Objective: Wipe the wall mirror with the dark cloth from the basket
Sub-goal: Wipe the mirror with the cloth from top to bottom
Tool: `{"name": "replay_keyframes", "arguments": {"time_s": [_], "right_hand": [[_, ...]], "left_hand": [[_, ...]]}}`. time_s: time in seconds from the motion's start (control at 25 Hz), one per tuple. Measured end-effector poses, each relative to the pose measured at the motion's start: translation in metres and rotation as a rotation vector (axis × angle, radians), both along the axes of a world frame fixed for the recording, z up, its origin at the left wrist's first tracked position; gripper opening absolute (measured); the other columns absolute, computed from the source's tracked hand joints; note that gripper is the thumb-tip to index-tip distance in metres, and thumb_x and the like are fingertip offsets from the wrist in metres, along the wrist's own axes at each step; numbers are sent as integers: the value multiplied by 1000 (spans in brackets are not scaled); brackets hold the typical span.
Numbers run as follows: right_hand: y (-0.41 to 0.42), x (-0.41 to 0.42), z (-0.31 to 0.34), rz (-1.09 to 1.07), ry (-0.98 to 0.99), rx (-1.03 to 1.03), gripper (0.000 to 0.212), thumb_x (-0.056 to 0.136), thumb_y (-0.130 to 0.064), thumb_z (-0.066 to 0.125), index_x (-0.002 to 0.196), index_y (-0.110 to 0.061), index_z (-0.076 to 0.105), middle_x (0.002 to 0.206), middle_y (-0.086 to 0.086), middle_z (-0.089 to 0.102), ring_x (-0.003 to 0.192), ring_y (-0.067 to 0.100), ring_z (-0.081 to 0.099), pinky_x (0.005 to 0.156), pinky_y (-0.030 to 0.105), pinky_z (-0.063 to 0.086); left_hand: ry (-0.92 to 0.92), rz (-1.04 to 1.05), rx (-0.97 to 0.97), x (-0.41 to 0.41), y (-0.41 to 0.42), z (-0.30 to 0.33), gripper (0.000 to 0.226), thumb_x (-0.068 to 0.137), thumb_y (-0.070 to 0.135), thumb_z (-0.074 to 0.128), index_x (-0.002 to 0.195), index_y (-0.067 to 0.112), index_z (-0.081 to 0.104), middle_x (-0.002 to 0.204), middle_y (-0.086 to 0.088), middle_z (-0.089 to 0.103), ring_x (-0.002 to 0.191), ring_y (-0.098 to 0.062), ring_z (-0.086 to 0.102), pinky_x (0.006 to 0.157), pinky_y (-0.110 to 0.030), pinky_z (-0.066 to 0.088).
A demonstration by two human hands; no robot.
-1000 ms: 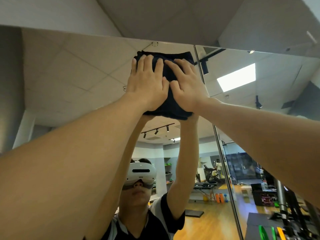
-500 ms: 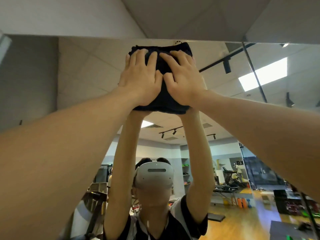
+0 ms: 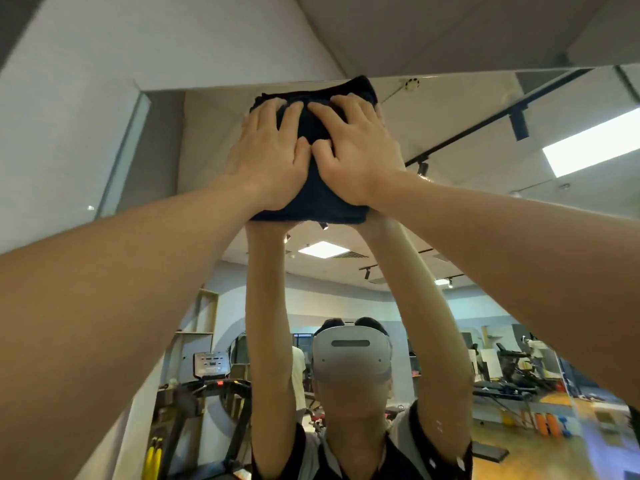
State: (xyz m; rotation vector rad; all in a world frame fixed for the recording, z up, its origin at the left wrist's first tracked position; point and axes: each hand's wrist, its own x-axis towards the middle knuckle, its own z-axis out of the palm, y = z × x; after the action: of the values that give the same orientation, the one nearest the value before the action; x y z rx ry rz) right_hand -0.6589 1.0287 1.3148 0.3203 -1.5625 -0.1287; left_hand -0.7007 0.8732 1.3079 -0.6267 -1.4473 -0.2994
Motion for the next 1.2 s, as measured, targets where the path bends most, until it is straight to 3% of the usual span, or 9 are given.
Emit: {"name": "replay_keyframes", "arguments": {"time_s": [0.32,0.68,1.2], "right_hand": [[-89,-29,-1,22,-7,22,68,92,-46,27,156,-25,41,162,9,37,156,28,20,129,53,7],[-165,-63,-3,-7,-33,107,65,98,-48,30,157,-24,39,163,9,35,157,29,17,129,55,5],[-179,-67,-45,34,-17,61,73,91,-51,23,156,-23,40,164,10,34,157,29,17,130,53,3]], "left_hand": [[-6,18,14,-29,-88,-1,53,106,29,31,156,12,28,159,-14,28,145,-32,27,119,-49,30],[-49,103,45,-51,-166,-20,58,103,32,25,157,8,25,159,-18,28,148,-37,24,123,-58,19],[-48,84,13,-57,-182,-52,61,100,32,26,156,9,26,160,-15,28,149,-35,24,122,-59,23]]}}
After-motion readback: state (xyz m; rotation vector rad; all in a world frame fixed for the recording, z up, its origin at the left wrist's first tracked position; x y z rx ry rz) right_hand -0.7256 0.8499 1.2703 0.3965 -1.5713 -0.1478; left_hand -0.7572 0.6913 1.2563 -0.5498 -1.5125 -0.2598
